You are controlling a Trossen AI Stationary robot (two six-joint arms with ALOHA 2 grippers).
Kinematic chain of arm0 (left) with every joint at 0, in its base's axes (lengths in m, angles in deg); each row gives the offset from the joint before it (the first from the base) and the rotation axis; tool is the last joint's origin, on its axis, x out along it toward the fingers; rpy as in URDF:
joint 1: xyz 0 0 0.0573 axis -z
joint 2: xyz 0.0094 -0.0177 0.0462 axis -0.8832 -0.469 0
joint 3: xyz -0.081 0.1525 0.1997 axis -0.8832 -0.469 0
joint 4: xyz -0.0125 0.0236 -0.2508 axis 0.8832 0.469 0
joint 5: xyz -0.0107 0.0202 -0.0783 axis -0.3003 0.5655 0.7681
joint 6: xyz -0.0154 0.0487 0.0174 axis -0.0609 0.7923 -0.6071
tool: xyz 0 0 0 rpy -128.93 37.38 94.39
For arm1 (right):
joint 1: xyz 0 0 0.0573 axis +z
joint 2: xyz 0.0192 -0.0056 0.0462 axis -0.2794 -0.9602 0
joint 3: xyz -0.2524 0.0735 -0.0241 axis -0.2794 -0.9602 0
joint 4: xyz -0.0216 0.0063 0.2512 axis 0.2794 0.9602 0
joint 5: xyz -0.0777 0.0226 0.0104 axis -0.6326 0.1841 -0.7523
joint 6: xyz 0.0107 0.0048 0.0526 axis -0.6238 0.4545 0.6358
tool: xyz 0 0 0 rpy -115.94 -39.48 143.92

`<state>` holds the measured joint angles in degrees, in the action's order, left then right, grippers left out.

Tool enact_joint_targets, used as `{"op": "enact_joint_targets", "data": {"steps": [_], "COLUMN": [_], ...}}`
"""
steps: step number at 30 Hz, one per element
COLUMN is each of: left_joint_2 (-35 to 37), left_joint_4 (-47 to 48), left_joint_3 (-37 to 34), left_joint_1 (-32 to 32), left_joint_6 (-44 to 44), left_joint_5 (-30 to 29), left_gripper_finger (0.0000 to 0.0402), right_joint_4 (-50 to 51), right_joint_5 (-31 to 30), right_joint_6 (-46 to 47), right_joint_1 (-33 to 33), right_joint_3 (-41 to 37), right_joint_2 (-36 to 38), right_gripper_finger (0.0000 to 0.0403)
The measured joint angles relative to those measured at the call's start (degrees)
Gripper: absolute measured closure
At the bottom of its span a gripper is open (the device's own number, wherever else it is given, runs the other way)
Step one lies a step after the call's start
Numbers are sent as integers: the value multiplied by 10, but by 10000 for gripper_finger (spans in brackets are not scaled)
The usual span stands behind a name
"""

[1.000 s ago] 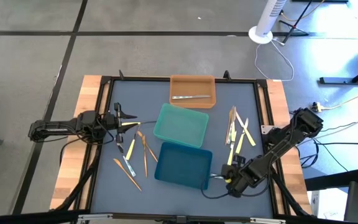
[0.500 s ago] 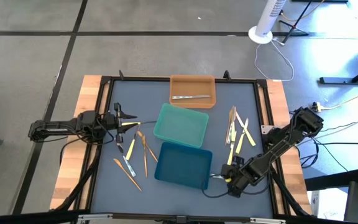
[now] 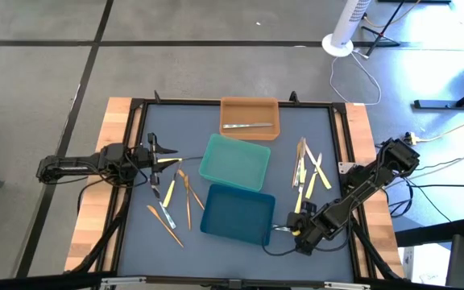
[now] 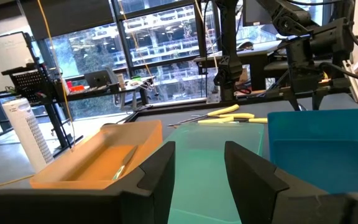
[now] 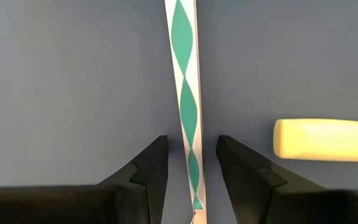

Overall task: Sort silverware by color (type)
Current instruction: Put the white and blue knife into the orange bin

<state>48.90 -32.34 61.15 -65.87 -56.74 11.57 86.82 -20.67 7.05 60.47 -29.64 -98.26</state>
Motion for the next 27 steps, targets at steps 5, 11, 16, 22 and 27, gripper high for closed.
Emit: {"op": "enact_joint_targets", "data": {"steps": [5, 11, 16, 22, 27], "left_joint_2": [0, 0, 0, 0, 0], "left_joint_4": [0, 0, 0, 0, 0], "left_joint_3": [0, 0, 0, 0, 0], "left_joint_1": [0, 0, 0, 0, 0], "left_joint_6": [0, 0, 0, 0, 0], "left_joint_5": [0, 0, 0, 0, 0], "left_gripper_finger": [269, 269, 269, 269, 269], "right_joint_4": [3, 5, 5, 4, 21], "right_joint_5": [-1, 0, 0, 1, 3], "right_joint_6": [1, 1, 1, 1, 1], "right_joint_1": [0, 0, 0, 0, 0], "right_joint_3": [0, -1, -1, 0, 14], "right_joint_2": [0, 0, -1, -1, -3], "right_gripper_finger": [306, 364, 395, 391, 394]}}
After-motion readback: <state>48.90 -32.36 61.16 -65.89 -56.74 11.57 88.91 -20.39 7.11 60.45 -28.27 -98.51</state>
